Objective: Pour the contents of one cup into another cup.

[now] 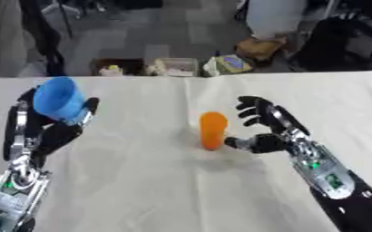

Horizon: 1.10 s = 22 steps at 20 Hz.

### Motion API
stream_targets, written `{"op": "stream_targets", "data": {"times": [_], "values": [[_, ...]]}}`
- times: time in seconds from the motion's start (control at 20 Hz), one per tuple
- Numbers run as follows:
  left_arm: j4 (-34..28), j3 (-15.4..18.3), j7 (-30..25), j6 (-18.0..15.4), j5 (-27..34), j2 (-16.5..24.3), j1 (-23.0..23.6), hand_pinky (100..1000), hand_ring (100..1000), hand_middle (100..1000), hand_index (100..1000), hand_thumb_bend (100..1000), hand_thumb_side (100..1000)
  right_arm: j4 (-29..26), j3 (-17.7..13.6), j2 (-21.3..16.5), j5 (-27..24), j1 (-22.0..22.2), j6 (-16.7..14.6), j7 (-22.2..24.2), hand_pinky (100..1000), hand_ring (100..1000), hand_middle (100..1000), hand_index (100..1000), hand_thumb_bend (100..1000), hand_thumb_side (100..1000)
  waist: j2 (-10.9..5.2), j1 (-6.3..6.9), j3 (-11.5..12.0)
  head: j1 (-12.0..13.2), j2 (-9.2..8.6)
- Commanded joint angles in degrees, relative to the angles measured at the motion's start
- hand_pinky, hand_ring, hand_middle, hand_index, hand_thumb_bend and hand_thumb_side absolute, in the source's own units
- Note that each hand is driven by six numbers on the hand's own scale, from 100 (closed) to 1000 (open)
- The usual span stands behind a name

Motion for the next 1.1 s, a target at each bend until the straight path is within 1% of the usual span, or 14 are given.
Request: {"op": "stream_targets", "data": {"times": [0.05, 0.3, 0.65, 1.1], "values": [[-1.4, 0.0, -0.4, -0.2, 0.2, 0.5, -0.7, 111, 264, 203, 467, 552, 100, 1.1, -0.4, 0.0, 0.6, -1.7, -0.5, 0.0, 681, 754, 749, 888, 670, 100, -0.70, 0.08, 0.3, -0.4, -0.30], [-1.6, -0.1, -0.8, -0.4, 0.1, 0.0, -0.8, 112, 264, 204, 468, 553, 100, 3.6, 0.4, 1.0, 1.6, -3.2, -1.3, 1.1, 684, 756, 751, 889, 675, 100, -0.55, 0.27, 0.9, -0.8, -0.57], [-1.8, -0.3, -1.2, -0.5, 0.1, -0.4, -1.2, 113, 265, 205, 469, 552, 100, 6.4, 1.6, 2.7, 3.1, -4.8, -2.8, 4.2, 693, 765, 756, 890, 685, 100, -0.24, 0.48, 1.5, -1.4, -0.77], [-1.7, -0.5, -1.4, -0.5, 0.1, -0.8, -1.4, 114, 266, 205, 469, 552, 100, 8.3, 1.8, 4.2, 3.4, -5.9, -3.6, 6.4, 697, 769, 758, 892, 701, 103, 0.03, 0.73, 2.0, -1.8, -0.89]]}}
